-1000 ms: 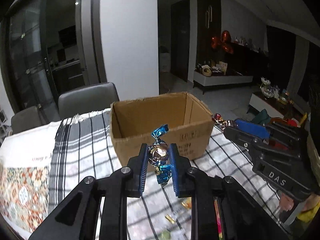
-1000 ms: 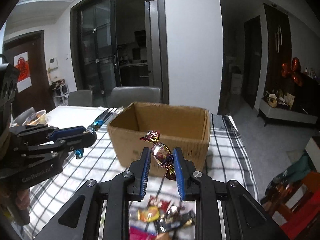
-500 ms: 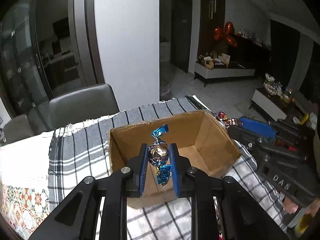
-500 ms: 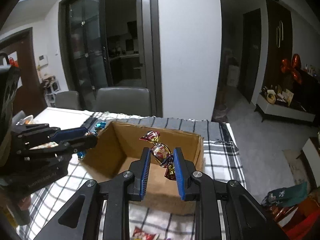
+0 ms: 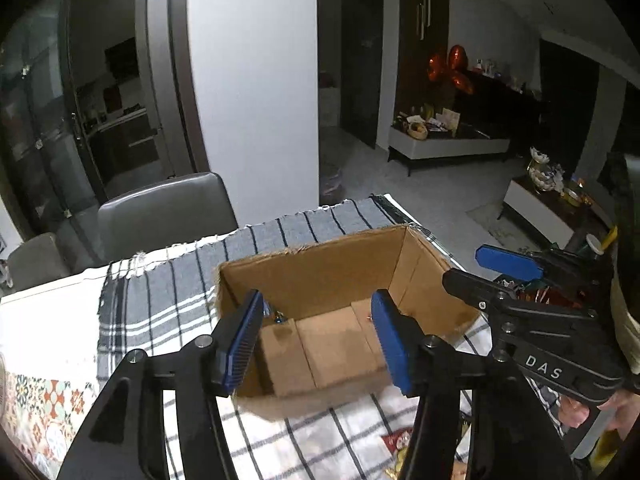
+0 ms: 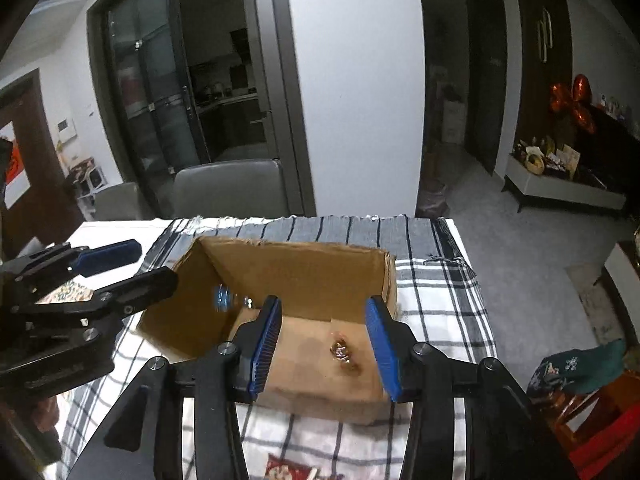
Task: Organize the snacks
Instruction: 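Withdraw the left tool from the box back toward the snack pile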
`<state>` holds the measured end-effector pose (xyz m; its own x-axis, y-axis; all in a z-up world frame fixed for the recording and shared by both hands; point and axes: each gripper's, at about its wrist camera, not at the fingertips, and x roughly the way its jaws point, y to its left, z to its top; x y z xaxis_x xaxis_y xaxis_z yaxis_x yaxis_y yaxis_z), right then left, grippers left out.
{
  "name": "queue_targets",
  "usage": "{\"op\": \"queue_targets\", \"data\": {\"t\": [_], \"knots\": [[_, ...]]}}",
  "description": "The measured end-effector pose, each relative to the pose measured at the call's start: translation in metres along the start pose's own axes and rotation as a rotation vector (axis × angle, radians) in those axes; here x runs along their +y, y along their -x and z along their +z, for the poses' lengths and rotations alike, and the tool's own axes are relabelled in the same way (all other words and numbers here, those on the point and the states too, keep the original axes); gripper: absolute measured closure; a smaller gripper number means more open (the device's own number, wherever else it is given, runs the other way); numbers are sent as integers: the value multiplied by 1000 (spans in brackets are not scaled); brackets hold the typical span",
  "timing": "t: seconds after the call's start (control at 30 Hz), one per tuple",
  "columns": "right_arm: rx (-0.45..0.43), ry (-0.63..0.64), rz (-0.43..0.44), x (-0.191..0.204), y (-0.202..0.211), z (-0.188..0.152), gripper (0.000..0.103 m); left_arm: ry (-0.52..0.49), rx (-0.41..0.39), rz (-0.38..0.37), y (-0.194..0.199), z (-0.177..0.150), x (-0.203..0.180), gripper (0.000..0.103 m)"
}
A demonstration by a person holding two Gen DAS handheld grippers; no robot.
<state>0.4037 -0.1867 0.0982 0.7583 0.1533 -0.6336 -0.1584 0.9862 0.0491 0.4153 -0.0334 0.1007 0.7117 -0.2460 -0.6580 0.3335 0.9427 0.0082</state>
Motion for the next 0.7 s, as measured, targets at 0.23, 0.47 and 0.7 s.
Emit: {"op": "queue_targets", "data": {"t": [0.23,0.47,0.7], "knots": [[-67,64,12,23,45,-22,58,-22,-88,80,56,-25,-6,48],[-145,73,33,41,94,-48,58,-41,-124,84,103,-61,-14,48],[-132,81,73,54,113,-85,58,-30,-134,75,126,-103,-22,48]]}}
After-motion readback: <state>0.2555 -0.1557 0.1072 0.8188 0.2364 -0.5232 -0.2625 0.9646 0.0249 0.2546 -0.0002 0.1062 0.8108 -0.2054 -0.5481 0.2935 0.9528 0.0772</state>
